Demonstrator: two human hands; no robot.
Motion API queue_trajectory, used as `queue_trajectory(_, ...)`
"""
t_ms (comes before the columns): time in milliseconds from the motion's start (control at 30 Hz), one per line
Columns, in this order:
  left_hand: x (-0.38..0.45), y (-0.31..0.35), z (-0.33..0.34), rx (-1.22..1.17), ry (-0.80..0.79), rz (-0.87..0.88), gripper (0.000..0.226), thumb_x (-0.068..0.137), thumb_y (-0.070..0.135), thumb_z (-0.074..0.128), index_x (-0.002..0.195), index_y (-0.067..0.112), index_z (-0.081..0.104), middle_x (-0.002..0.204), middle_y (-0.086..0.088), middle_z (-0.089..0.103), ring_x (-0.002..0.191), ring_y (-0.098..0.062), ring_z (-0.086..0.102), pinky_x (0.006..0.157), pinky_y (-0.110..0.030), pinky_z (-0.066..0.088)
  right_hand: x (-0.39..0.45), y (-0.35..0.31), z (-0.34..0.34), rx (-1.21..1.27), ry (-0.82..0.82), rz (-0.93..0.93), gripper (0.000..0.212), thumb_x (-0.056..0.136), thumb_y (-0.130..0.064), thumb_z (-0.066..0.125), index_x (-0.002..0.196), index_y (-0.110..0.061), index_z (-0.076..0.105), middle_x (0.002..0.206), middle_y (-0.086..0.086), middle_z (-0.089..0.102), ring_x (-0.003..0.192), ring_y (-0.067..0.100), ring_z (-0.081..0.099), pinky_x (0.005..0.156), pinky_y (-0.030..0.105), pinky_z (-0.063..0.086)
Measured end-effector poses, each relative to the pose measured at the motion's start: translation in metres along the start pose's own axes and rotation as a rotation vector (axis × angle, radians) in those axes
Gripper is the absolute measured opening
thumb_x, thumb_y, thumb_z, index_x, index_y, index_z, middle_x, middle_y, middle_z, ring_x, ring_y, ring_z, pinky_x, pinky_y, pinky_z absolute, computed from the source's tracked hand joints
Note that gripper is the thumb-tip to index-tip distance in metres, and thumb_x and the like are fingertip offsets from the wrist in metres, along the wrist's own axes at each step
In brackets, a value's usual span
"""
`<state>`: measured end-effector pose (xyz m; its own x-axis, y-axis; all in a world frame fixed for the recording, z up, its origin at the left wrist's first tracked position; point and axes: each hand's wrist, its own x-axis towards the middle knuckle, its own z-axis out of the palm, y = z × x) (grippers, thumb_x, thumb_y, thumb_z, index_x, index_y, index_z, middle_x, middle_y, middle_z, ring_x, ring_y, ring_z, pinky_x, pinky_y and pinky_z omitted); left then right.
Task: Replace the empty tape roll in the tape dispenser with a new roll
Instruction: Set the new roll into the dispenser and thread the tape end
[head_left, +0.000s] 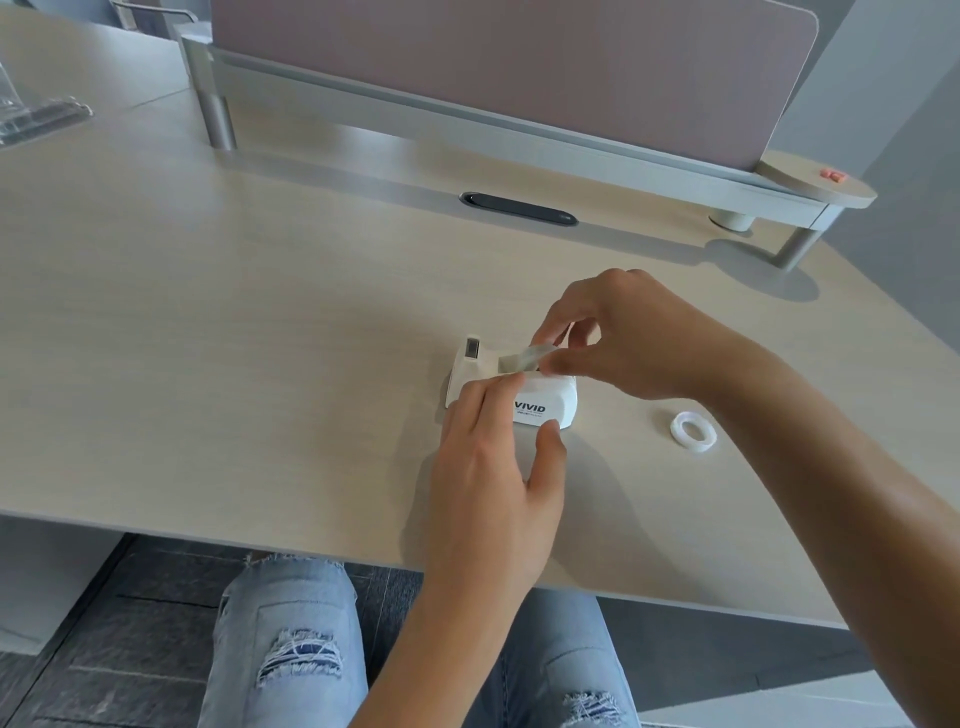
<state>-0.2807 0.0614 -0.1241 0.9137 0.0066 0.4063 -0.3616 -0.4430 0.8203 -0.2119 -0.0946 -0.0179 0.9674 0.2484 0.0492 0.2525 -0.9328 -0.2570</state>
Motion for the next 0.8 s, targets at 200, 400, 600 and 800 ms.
queue_trajectory(200,0.0,0.0,0.002,-0.003,-0.007,-0.015,0.037,0.092,0.032,0.059,0.128,0.026,0.062,0.123,0.012,0.062,0.114,-0.01,0.062,0.079,-0.012,0.041,-0.002,-0.007,0.008,-0.06,0.047,-0.045,0.012,0.091,-0.031,0.076,0.099,-0.025,0.083,0.094,-0.006,0.077,0.087,0.013,0.069,0.081,0.032,0.057)
queue_trajectory(400,0.001,0.0,0.001,-0.013,-0.005,0.004,0.04,0.092,0.033,0.055,0.131,0.026,0.061,0.126,0.011,0.062,0.114,-0.011,0.064,0.085,-0.031,0.056,-0.002,-0.004,0.019,0.051,0.128,-0.06,0.008,0.089,-0.029,0.078,0.094,-0.028,0.084,0.091,-0.008,0.075,0.084,0.013,0.069,0.082,0.037,0.059)
queue_trajectory(600,0.002,-0.001,0.002,-0.013,0.035,0.0,0.035,0.093,0.031,0.053,0.127,0.026,0.06,0.123,0.012,0.063,0.11,-0.013,0.065,0.081,-0.033,0.055,-0.007,0.006,0.028,0.182,0.205,-0.068,0.014,0.088,-0.023,0.082,0.102,-0.022,0.084,0.094,-0.003,0.074,0.083,0.012,0.07,0.078,0.03,0.059)
queue_trajectory(800,0.002,-0.001,0.003,-0.043,0.06,-0.021,0.039,0.094,0.028,0.055,0.132,0.021,0.061,0.122,0.005,0.067,0.112,-0.018,0.066,0.09,-0.04,0.057,-0.019,0.004,0.05,0.303,0.375,-0.04,0.037,0.084,-0.02,0.084,0.12,-0.019,0.078,0.099,0.0,0.073,0.086,0.015,0.069,0.082,0.034,0.061)
